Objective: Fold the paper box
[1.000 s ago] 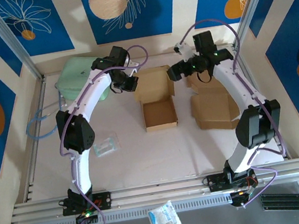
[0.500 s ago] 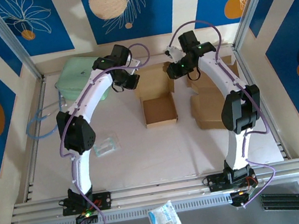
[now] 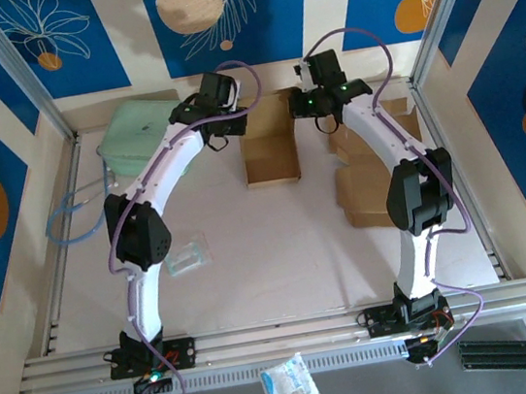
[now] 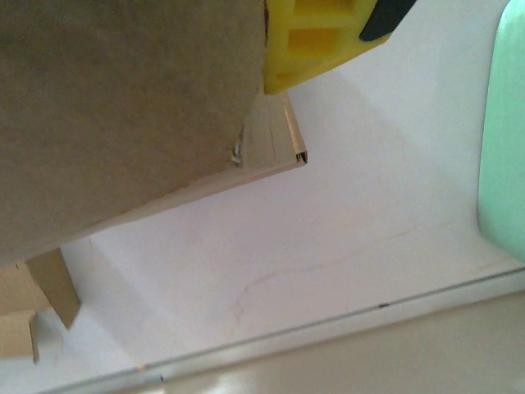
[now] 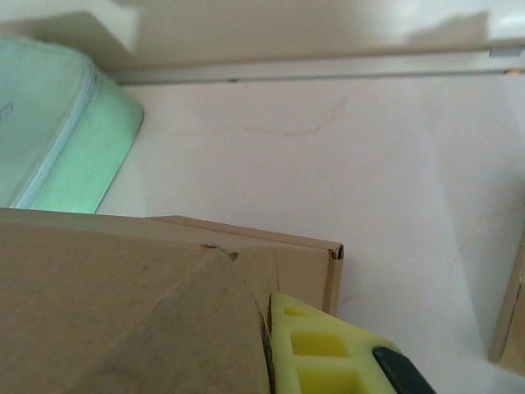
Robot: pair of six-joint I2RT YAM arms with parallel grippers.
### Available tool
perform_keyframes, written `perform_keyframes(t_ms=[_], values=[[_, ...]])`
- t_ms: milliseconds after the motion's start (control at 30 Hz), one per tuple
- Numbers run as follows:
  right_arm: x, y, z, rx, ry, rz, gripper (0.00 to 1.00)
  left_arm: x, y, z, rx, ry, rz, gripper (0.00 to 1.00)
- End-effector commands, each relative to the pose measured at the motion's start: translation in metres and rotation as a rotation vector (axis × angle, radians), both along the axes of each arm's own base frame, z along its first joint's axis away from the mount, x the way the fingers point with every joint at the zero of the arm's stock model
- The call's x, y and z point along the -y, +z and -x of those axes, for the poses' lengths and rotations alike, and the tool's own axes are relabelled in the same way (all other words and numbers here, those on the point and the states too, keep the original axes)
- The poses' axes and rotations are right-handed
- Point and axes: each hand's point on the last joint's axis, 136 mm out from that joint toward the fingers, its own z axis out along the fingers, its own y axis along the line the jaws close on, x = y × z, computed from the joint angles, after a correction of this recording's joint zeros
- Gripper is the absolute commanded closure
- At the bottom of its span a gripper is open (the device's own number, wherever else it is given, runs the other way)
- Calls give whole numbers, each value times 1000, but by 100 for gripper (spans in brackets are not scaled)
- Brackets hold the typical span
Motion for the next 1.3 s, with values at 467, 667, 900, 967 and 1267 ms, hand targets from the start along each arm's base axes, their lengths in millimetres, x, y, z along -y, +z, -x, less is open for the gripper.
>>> perform_keyframes(t_ms=[467,667,900,967,1267], values=[[6,-70,-2,152,-82,45,90,13,-75,-5,-18,51,119,94],[4,-75,11,176,-72,87,90,13,-79,9,-49,45,161,80],[-1,-73,23,265,-40,196,89,5,-50,29,-18,48,228,53],[-2,-74,24,275,-39,221,89,2,-45,37,-14,52,246,44],[-12,-81,30,299,2,279,89,-20,-22,90,27,75,328,29]])
